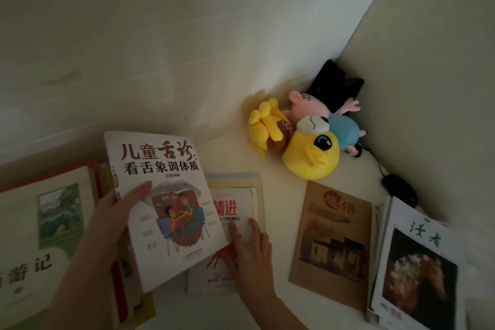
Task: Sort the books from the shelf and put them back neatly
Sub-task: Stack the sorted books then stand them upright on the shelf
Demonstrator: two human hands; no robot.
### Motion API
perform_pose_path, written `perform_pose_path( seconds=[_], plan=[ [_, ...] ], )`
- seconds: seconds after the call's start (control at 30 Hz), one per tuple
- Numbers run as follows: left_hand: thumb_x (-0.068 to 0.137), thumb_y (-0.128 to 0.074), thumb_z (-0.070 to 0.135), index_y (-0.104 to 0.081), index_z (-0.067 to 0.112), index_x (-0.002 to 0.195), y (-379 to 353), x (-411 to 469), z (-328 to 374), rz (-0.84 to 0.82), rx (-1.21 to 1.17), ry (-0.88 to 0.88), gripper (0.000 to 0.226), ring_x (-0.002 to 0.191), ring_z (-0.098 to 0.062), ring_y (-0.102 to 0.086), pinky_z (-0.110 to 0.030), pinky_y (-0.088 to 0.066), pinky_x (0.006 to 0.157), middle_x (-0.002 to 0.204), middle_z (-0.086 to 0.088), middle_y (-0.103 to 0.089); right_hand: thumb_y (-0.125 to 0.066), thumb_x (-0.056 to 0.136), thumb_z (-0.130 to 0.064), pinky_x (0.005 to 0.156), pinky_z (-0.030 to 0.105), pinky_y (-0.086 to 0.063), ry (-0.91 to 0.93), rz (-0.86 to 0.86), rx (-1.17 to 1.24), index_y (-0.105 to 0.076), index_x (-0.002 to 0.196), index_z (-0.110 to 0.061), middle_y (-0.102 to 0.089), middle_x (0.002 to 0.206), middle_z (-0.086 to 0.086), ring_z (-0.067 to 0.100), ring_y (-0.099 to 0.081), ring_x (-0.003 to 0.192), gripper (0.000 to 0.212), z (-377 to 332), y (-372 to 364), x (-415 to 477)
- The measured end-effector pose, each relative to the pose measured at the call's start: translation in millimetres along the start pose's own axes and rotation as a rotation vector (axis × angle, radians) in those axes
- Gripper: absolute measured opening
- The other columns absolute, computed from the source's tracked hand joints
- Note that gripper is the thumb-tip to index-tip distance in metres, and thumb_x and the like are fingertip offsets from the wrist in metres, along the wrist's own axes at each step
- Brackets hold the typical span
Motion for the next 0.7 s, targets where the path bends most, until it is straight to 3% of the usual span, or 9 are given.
perform_pose_path(
  seconds=[0.1,0.2,0.27,0.37,0.43,0.5,0.53,0.6,0.7],
  plan=[
    [0.09,-0.061,0.018,-0.056,0.028,0.088,3.0,3.2,2.3,0.005,0.011,-0.013,0.011,0.073,-0.021,-0.06,-0.032,-0.044,0.06,0.084,0.0,-0.062,-0.039,0.089,-0.063,0.094,0.042,-0.046,-0.033,0.014,0.05,-0.037,0.141,-0.037,-0.031,0.141,0.005,0.026,-0.035,0.117,0.059,2.0,4.7,2.7],
    [0.089,-0.061,0.018,-0.058,0.027,0.092,2.5,4.7,2.7,-0.024,-0.009,-0.007,0.01,0.076,-0.023,-0.061,-0.033,-0.046,0.062,0.088,-0.001,-0.065,-0.059,0.088,-0.049,0.111,0.041,-0.03,-0.325,-0.082,0.5,-0.02,0.149,-0.029,-0.02,0.145,0.001,0.023,-0.027,0.131,0.075,21.2,12.0,10.1],
    [0.09,-0.06,0.019,-0.058,0.026,0.098,-1.9,3.7,-1.9,-0.071,-0.032,0.029,0.011,0.077,-0.024,-0.062,-0.034,-0.046,0.062,0.089,-0.002,-0.066,-0.062,0.09,-0.038,0.104,0.04,-0.042,-0.442,-0.052,0.774,-0.026,0.147,-0.022,-0.032,0.141,0.004,0.02,-0.039,0.127,0.07,32.6,21.7,13.5],
    [0.086,-0.062,0.018,-0.061,0.024,0.1,-15.4,-0.5,-14.1,-0.167,-0.055,0.109,0.015,0.071,-0.026,-0.067,-0.035,-0.046,0.062,0.084,-0.006,-0.071,-0.051,0.096,-0.035,0.082,0.023,-0.051,-0.559,-0.044,1.134,-0.047,0.134,-0.015,-0.059,0.118,0.0,0.013,-0.058,0.103,0.043,33.0,41.8,16.4],
    [0.077,-0.065,0.021,-0.063,0.02,0.104,-27.1,-2.2,-26.9,-0.257,-0.072,0.181,0.026,0.069,-0.025,-0.071,-0.036,-0.05,0.064,0.085,-0.008,-0.075,-0.039,0.095,-0.048,0.09,0.036,-0.051,-0.598,-0.14,1.403,-0.058,0.125,-0.013,-0.069,0.11,0.006,0.022,-0.064,0.102,0.05,33.2,50.2,21.7],
    [0.081,-0.064,0.019,-0.063,0.013,0.108,-37.6,-2.1,-42.8,-0.306,-0.072,0.254,0.028,0.071,-0.026,-0.07,-0.034,-0.053,0.06,0.088,-0.012,-0.074,-0.034,0.097,-0.052,0.098,0.045,-0.048,-0.581,-0.255,1.515,-0.062,0.121,-0.017,-0.069,0.115,0.009,0.027,-0.063,0.108,0.051,35.0,58.7,22.7],
    [0.084,-0.063,0.017,-0.062,0.012,0.11,-42.6,-2.5,-50.8,-0.314,-0.066,0.285,0.026,0.071,-0.026,-0.07,-0.033,-0.054,0.058,0.088,-0.012,-0.074,-0.038,0.098,-0.046,0.098,0.044,-0.048,-0.54,-0.251,1.441,-0.062,0.121,-0.017,-0.067,0.12,0.008,0.025,-0.062,0.11,0.044,41.2,59.7,22.2],
    [0.087,-0.063,0.015,-0.062,0.013,0.11,-51.0,-2.4,-66.1,-0.323,-0.047,0.312,0.024,0.077,-0.029,-0.07,-0.034,-0.055,0.062,0.089,-0.013,-0.074,-0.054,0.096,-0.032,0.102,0.04,-0.044,-0.506,-0.078,1.013,-0.054,0.129,-0.018,-0.055,0.134,0.007,0.022,-0.053,0.12,0.036,68.7,56.6,22.1],
    [0.085,-0.066,0.014,-0.063,0.016,0.11,-54.5,-1.1,-84.5,-0.314,0.014,0.315,0.025,0.088,-0.033,-0.068,-0.038,-0.054,0.073,0.092,-0.012,-0.074,-0.062,0.089,-0.038,0.109,0.047,-0.033,-0.577,0.002,0.356,-0.032,0.143,-0.013,-0.034,0.146,0.017,0.032,-0.03,0.134,0.068,111.1,43.1,17.9]
  ],
)
Point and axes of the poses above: each hand's wrist, its own x-axis towards the middle knuckle, its own y-axis out of the back of the hand, z = x × y, the point moved 3 cm from there along x, towards the middle knuckle
